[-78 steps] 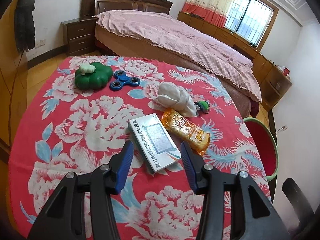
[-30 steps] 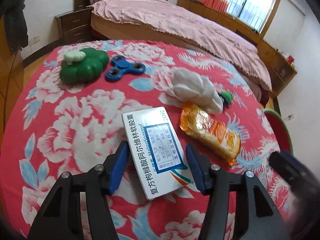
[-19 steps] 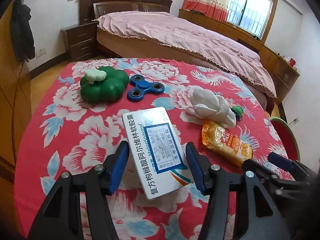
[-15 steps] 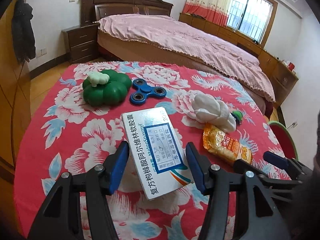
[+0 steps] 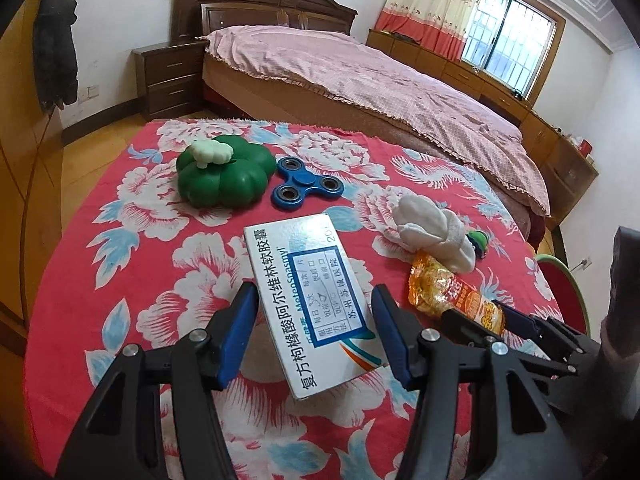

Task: Collect trash
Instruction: 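Grasp the white medicine box with the left tool while the right grasps the orange snack bag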

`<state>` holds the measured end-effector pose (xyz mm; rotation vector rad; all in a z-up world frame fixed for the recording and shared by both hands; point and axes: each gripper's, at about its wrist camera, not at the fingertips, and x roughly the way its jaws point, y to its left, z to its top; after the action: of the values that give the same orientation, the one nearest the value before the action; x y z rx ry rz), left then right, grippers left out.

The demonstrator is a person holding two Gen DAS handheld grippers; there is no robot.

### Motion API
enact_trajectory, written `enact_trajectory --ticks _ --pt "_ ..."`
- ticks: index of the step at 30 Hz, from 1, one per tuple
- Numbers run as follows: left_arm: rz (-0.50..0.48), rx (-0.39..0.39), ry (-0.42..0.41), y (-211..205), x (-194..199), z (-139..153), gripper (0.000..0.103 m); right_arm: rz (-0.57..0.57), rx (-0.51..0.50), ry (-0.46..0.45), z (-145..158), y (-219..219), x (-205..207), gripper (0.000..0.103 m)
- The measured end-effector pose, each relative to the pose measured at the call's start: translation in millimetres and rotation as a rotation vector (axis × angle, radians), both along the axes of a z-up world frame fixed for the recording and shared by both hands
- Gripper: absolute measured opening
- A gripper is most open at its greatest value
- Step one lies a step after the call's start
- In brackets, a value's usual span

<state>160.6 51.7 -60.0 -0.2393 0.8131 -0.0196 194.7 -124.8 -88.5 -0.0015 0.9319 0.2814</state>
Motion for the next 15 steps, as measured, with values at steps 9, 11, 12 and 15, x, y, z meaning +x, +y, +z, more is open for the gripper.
enact_trajectory --ticks 9,11,12,15 --pt "0.04 0.005 -0.015 -4.4 -25.3 18.0 0.059 -0.001 0.09 0.0 11.9 -18.1 -34.1 0.062" --pt "0.04 0.012 -0.027 -6.9 -33.4 24.1 0.059 -0.022 0.12 -0.011 18.6 -26.5 -44.5 0.062" --pt "0.042 0.014 -0.031 -8.2 -36.0 26.3 0.059 -0.032 0.129 -0.016 21.9 -30.3 -48.6 0.062" --pt "0.034 0.001 -0.04 -11.4 -45.2 34.6 0.059 -0.073 0.172 -0.036 32.6 -47.7 -63.7 0.062"
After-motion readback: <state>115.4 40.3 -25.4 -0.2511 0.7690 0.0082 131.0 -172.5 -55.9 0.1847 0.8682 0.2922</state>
